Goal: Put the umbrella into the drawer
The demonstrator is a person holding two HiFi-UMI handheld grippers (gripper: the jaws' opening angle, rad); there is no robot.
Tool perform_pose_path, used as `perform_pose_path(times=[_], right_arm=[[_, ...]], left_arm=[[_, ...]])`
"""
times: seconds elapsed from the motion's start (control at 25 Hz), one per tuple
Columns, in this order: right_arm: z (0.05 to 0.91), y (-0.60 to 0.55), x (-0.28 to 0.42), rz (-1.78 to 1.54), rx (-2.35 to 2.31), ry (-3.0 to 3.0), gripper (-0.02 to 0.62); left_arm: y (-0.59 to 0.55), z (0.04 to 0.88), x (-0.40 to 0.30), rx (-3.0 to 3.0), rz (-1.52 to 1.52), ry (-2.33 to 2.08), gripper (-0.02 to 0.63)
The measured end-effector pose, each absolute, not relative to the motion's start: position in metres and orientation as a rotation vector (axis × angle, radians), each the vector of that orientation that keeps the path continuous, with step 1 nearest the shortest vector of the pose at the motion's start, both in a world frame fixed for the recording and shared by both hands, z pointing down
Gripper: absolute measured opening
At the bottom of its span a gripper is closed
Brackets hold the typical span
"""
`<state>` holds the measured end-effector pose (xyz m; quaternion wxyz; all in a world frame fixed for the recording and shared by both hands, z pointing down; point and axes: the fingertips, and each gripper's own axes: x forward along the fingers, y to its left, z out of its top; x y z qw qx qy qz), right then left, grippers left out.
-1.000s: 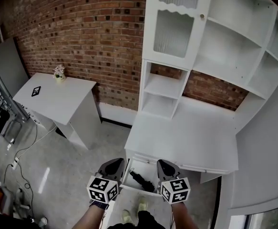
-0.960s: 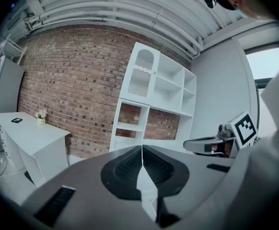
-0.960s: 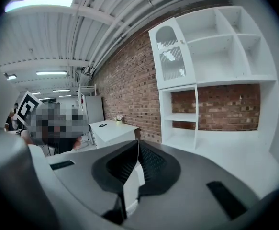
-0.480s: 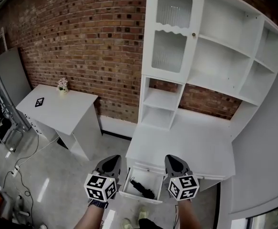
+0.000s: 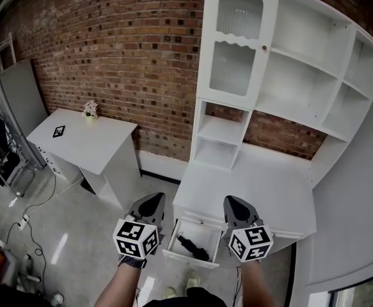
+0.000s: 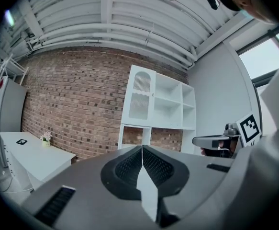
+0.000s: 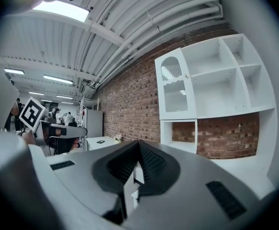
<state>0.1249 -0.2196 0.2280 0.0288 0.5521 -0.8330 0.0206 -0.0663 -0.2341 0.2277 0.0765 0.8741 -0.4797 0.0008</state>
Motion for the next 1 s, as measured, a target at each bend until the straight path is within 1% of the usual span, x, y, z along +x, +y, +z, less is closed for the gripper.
perform_pose_path(times=[1.0], right_arm=[[0.235,-0.223,0.118,0.038,1.698,-2.556,0.005]], left_arm=[[-0.238,0.227,-0.081,2.617,-0.008,-1.493,0.009]])
